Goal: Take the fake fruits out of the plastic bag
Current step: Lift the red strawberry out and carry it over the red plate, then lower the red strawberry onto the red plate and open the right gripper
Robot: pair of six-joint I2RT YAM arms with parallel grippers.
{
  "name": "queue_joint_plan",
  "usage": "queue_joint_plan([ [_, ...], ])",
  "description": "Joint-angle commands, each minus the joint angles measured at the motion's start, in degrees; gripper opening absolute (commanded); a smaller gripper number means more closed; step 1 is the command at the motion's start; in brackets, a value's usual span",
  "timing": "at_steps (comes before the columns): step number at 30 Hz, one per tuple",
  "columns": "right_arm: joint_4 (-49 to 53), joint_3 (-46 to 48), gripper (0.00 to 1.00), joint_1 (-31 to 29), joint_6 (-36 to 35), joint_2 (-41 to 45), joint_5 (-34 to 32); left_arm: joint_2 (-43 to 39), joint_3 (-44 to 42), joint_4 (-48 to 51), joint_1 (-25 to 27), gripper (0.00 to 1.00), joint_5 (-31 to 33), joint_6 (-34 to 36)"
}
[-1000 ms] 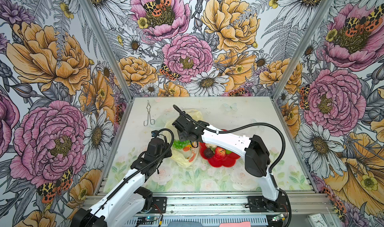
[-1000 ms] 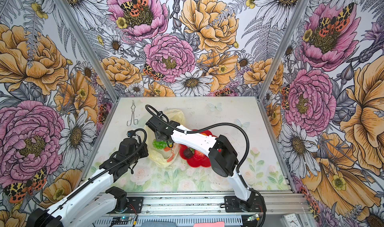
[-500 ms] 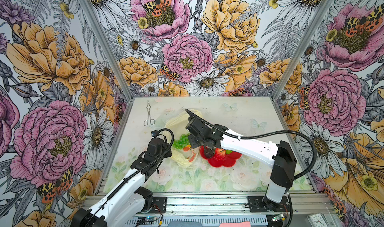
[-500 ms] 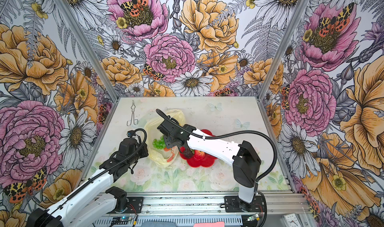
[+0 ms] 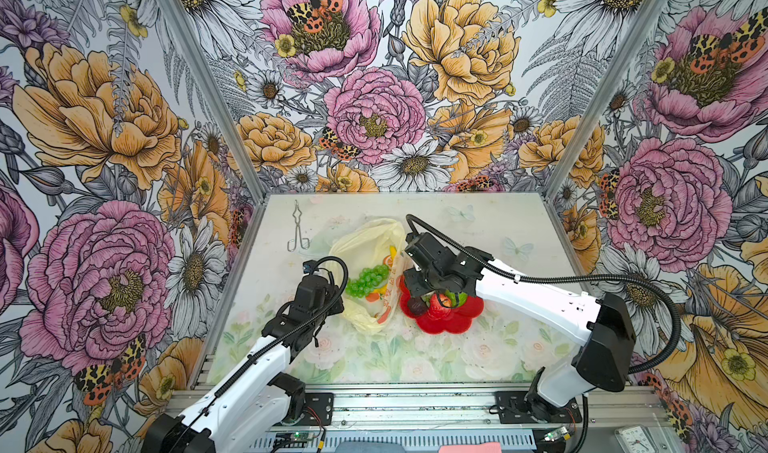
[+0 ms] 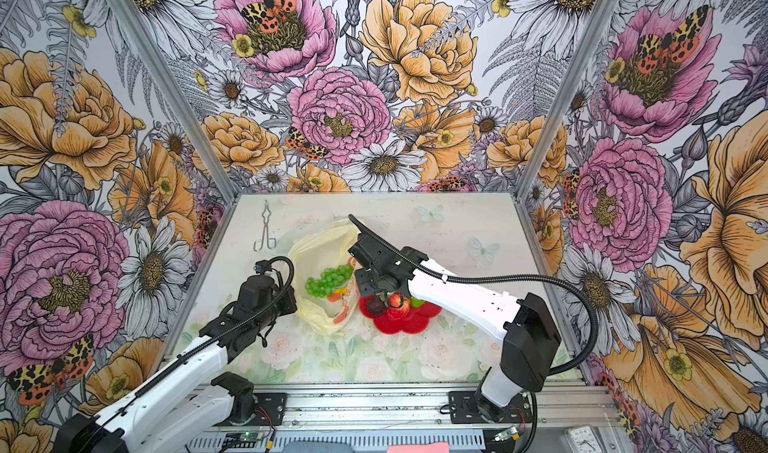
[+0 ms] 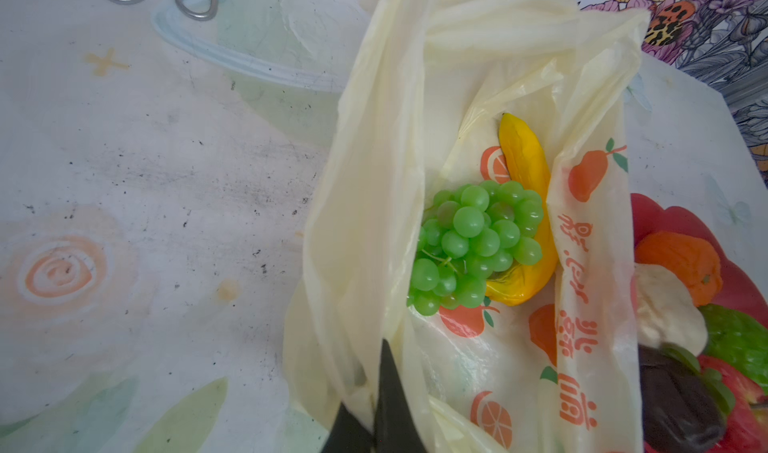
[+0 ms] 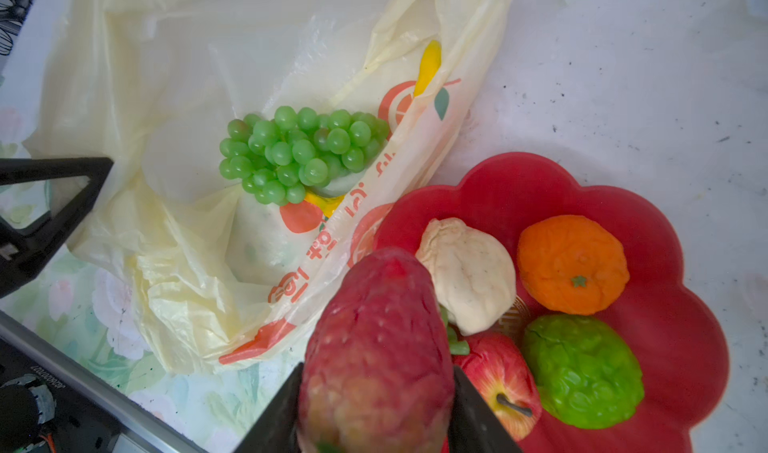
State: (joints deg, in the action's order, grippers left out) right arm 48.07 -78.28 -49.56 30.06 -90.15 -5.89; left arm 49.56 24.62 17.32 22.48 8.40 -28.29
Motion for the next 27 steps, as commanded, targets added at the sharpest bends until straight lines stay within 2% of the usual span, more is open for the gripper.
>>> queue_joint_plan([
  [1,2.25,0.83,0.51,1.64,-1.40,2.78,1.63,0.01,0.01,-1.06,-0.39,0.00,0.73,0.43],
  [6,4.22,1.81,0.51,3.84,-2.42,3.66,3.25,0.01,0.01,-1.06,-0.43,0.00,0.74,0.44],
  [17,8.50,2.36,0.51,12.65,-6.44,1.95,5.38,-0.30,-0.19,-1.06,-0.35,0.00,0.83,0.49],
  [27,8.61,1.40,0.52,14.32,-8.44,-3.63,7.23,-0.65,-0.28,-0.98,-0.40,0.00,0.98,0.34],
])
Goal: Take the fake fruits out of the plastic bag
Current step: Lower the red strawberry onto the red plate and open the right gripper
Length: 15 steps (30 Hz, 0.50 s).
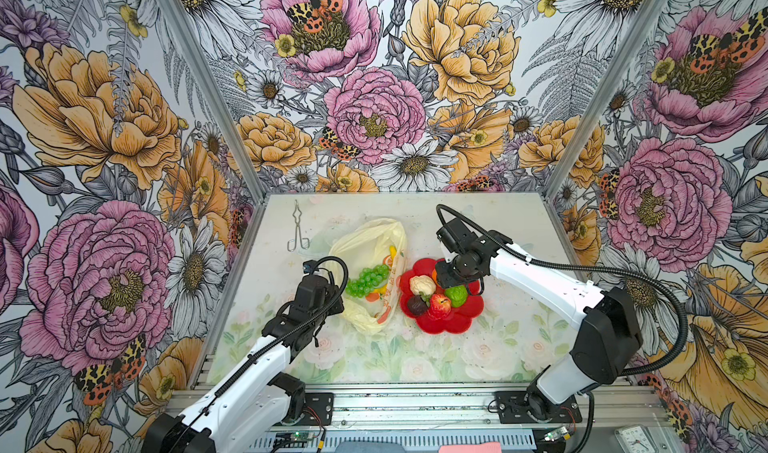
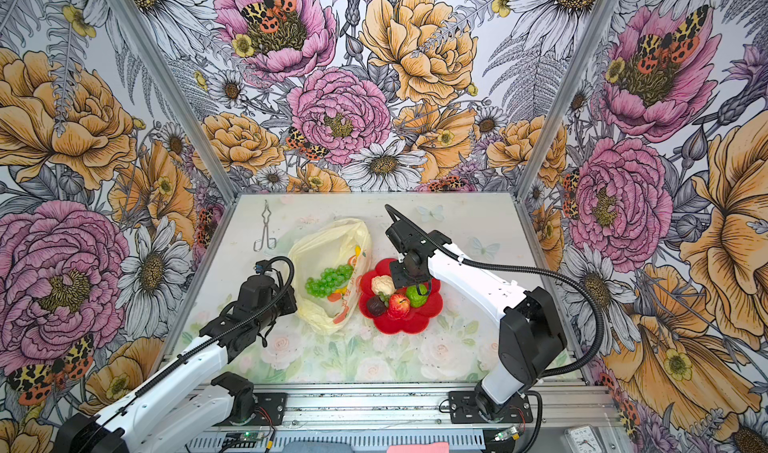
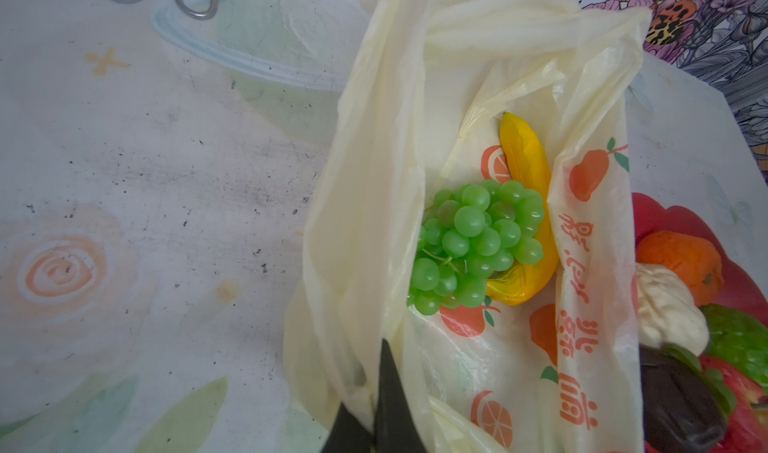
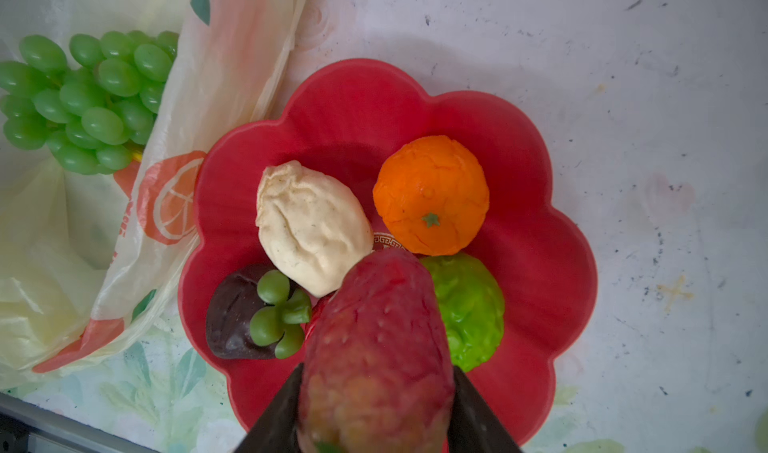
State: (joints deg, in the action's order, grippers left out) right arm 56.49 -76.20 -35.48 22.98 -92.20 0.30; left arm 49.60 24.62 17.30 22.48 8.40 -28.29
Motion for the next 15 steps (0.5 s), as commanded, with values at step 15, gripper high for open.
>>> queue_joint_plan([
  [15,1.25,-2.00,0.53,0.42,-2.42,-7.28,2.17,-0.65,-0.28,-1.06,-0.34,0.00,1.00,0.34],
])
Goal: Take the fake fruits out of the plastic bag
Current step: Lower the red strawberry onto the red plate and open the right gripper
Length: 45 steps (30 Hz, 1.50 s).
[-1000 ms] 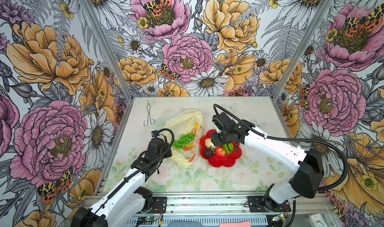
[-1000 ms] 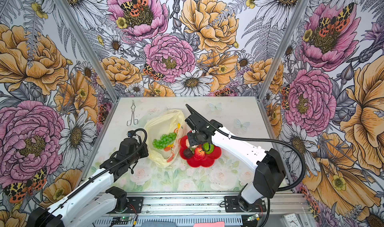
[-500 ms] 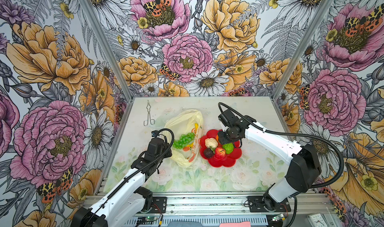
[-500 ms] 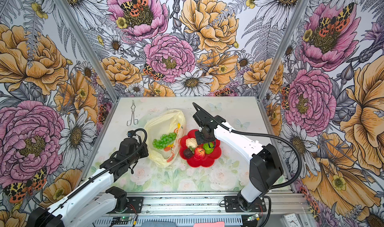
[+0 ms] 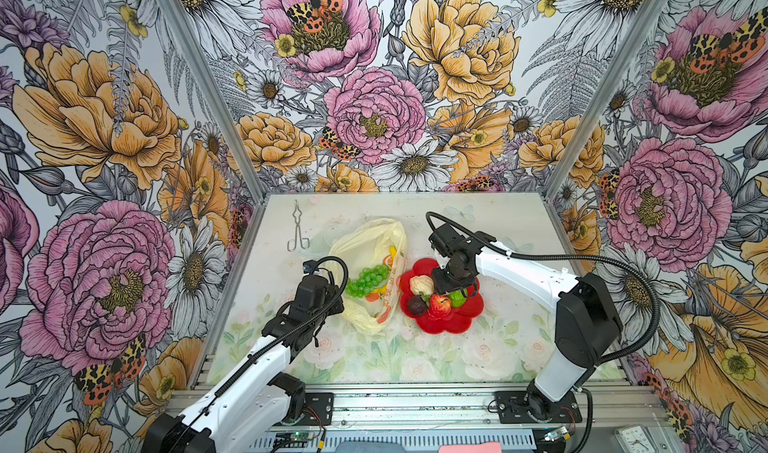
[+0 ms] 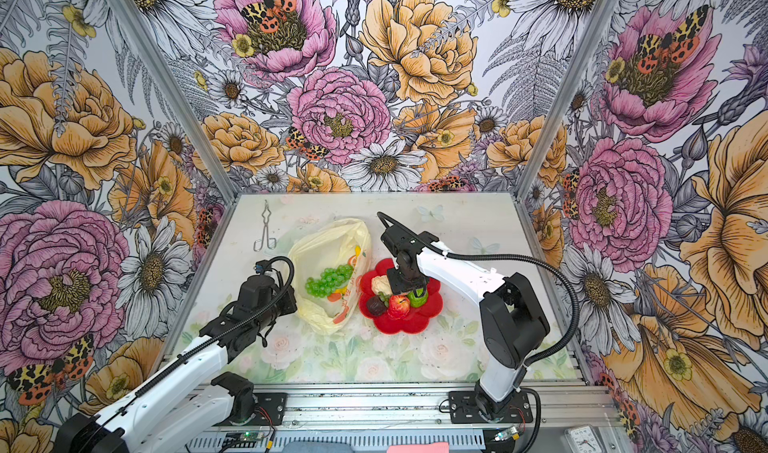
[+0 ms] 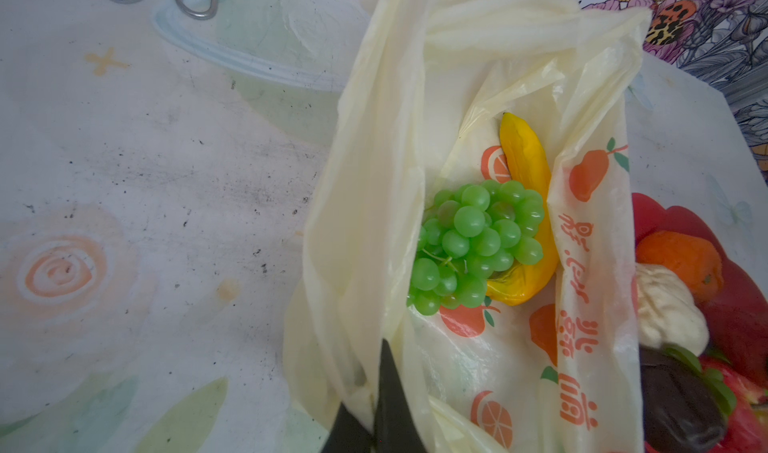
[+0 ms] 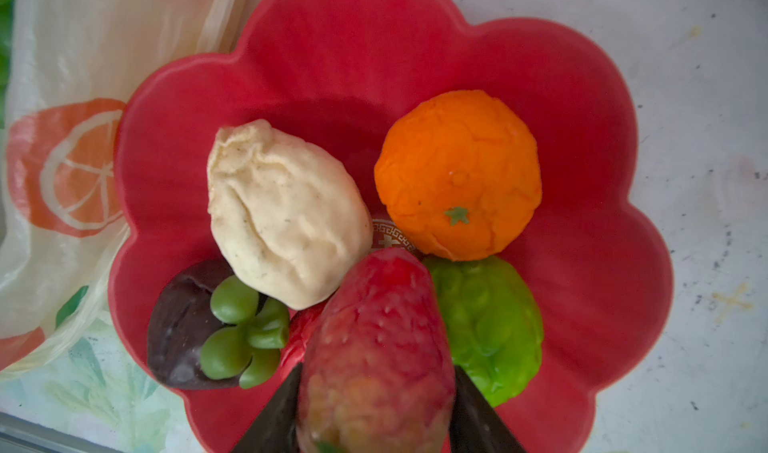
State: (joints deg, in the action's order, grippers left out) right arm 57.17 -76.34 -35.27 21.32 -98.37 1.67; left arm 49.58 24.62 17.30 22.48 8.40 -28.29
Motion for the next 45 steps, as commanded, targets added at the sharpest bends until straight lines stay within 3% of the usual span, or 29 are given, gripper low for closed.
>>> queue_joint_plan([
  [1,0.56,-1.93,0.53,0.20,-0.79,-1.46,0.75,-0.63,-0.25,-1.04,-0.33,0.00,1.00,0.38],
  [6,0.71,-2.41,0.55,0.23,-1.16,-2.71,0.01,-0.63,-0.28,-1.04,-0.33,0.00,1.00,0.34],
  [15,0.58,-3.73,0.68,0.29,-1.21,-3.73,-2.44,-0.63,-0.26,-1.05,-0.33,0.00,1.13,0.38],
  [25,0.84,-3.08,0.73,-0.05,0.05,2.38,-2.50,-0.45,-0.28,-1.04,-0.33,0.00,1.09,0.33],
  [37,0.75,-1.60,0.46,-0.42,0.48,3.59,-3.52,-0.19,-0.19,-1.04,-0.35,0.00,1.00,0.37],
  [45,0.58,-2.80,0.40,-0.42,0.14,0.27,-5.98,-0.19,-0.08,-1.04,-0.38,0.00,1.01,0.34],
])
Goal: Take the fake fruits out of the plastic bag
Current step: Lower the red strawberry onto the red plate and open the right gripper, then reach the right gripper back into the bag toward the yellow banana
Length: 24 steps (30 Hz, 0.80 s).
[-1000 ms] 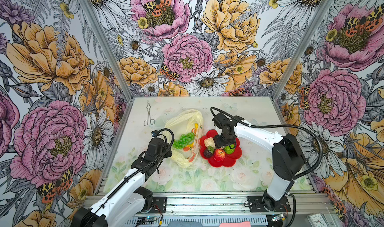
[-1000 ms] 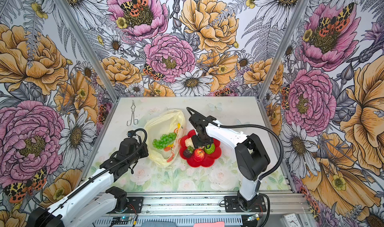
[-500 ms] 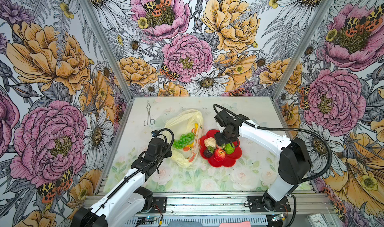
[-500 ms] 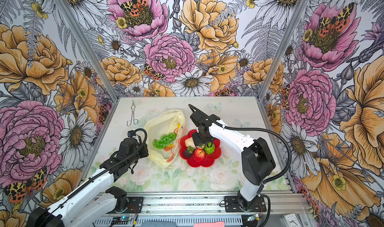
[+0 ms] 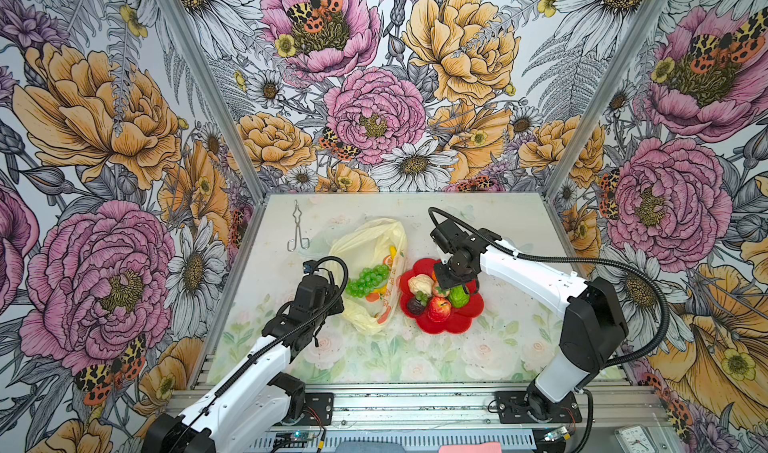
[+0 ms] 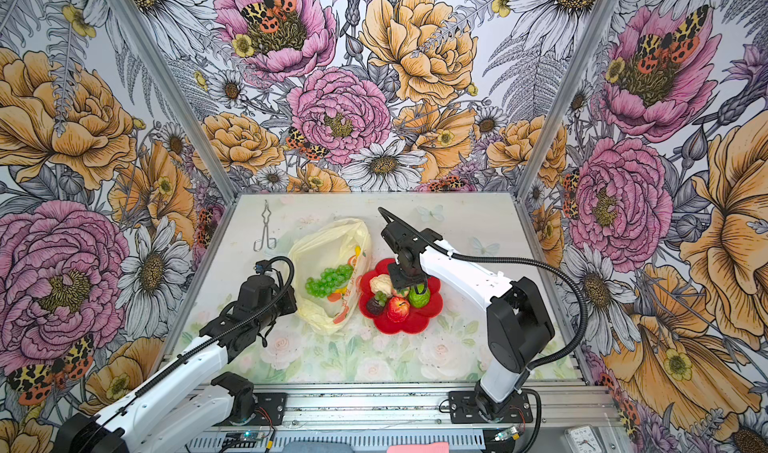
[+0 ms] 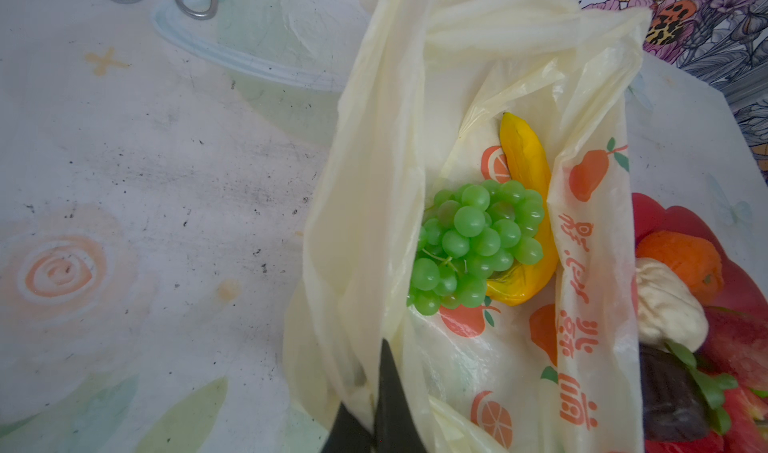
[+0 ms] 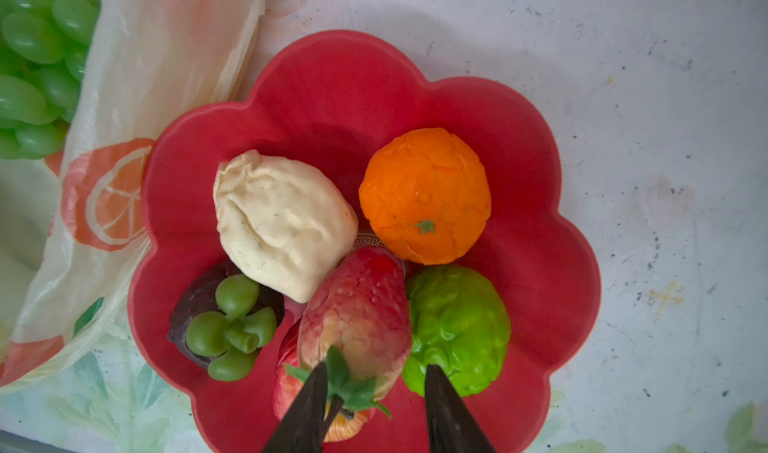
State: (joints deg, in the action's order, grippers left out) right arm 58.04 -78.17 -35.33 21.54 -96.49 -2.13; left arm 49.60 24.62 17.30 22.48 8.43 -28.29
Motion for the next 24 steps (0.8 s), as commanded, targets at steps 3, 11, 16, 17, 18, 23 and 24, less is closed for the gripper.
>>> queue_joint_plan([
  [3,-0.36,-1.37,0.39,-0.38,-0.24,-3.19,-2.25,-0.21,-0.10,-1.04,-0.40,0.00,0.98,0.35],
  [11,-0.56,-2.25,0.42,-0.37,0.10,-2.68,-2.26,-0.39,-0.17,-0.97,-0.34,0.00,0.80,0.34],
  [16,-0.47,-2.41,0.46,-0.59,0.68,0.14,-2.24,-0.31,-0.18,-1.04,-0.37,0.00,0.80,0.34],
  [17,-0.47,-2.63,0.47,-0.86,0.93,0.74,-2.36,-0.21,-0.18,-1.11,-0.32,0.00,0.72,0.39],
  [18,-0.40,-2.98,0.48,-1.17,1.19,1.34,-2.60,-0.05,-0.06,-1.13,-0.32,0.00,0.54,0.43],
  [23,-2.01,-6.93,0.49,-5.10,3.97,1.61,-4.28,0.82,0.17,-1.31,-0.03,0.00,0.49,0.61],
  [24,-2.82,-8.20,0.49,-6.49,4.60,0.91,-4.47,0.92,0.26,-1.32,0.01,0.00,0.53,0.61],
])
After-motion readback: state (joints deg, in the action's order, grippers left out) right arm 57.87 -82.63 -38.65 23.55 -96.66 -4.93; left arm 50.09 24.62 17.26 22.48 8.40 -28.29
